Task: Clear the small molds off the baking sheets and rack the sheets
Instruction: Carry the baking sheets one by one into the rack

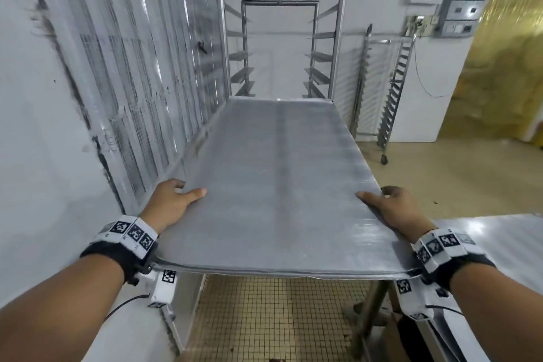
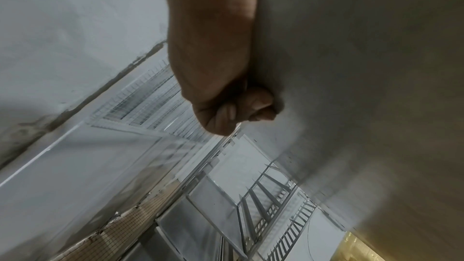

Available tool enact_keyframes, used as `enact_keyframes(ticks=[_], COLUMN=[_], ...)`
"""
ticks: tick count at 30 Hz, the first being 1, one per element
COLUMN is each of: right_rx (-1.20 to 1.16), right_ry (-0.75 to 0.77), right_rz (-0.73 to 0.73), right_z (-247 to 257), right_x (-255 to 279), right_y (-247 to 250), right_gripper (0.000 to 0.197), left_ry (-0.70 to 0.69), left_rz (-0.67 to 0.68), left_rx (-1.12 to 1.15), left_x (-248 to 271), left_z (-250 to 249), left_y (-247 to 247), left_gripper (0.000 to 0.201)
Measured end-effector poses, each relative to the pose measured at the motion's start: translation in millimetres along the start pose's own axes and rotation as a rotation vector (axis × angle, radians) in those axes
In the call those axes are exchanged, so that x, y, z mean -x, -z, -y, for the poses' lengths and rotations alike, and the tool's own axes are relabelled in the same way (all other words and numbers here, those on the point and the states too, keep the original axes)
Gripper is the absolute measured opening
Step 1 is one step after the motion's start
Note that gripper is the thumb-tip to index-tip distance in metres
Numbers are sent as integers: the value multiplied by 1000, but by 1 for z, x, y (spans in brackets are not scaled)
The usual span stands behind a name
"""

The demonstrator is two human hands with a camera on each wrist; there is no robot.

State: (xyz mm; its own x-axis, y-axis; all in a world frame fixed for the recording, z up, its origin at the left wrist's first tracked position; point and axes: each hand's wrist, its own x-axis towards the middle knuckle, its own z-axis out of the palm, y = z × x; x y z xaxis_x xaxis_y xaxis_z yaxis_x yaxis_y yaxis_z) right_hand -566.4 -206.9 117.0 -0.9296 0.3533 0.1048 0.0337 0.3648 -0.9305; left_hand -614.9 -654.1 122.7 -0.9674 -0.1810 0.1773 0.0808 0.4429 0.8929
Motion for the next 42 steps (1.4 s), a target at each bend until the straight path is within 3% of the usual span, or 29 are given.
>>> enact_keyframes(ticks=[3,7,10,14,23,31,34,38,42], right_rx=[35,77,75,97,153,169,158,161,142], right_ry=[-1,-10,-16,17,15,0,-7,2,-23], right_rz=[-11,1,9,18,48,82,84,69,44], right_z=[4,8,9,8,-1,-24,-25,-24,-23], right_x=[-25,-56,-84,-135,-268,-358,-382,-415,-449], right_y=[-8,-19,-28,-41,-56,-70,-82,-99,-118], right_gripper=[40,41,38,40,43,42,42,41,38], left_ry=[-8,12,18,27,74,115,113,126,103], left_rz=[18,50,46,35,21,-17,-8,-9,-8], left_rx=[-8,-14,-36,-77,-56,-13,-67,-97,-107], left_x=[-24,-59,-87,-137,-233,-297,-328,-371,-415], left_z=[-6,0,3,11,2,6,15,26,32], left_y=[-3,-13,-22,-36,-102,-153,-159,-167,-174], left_gripper=[42,23,20,54,21,30,25,42,42])
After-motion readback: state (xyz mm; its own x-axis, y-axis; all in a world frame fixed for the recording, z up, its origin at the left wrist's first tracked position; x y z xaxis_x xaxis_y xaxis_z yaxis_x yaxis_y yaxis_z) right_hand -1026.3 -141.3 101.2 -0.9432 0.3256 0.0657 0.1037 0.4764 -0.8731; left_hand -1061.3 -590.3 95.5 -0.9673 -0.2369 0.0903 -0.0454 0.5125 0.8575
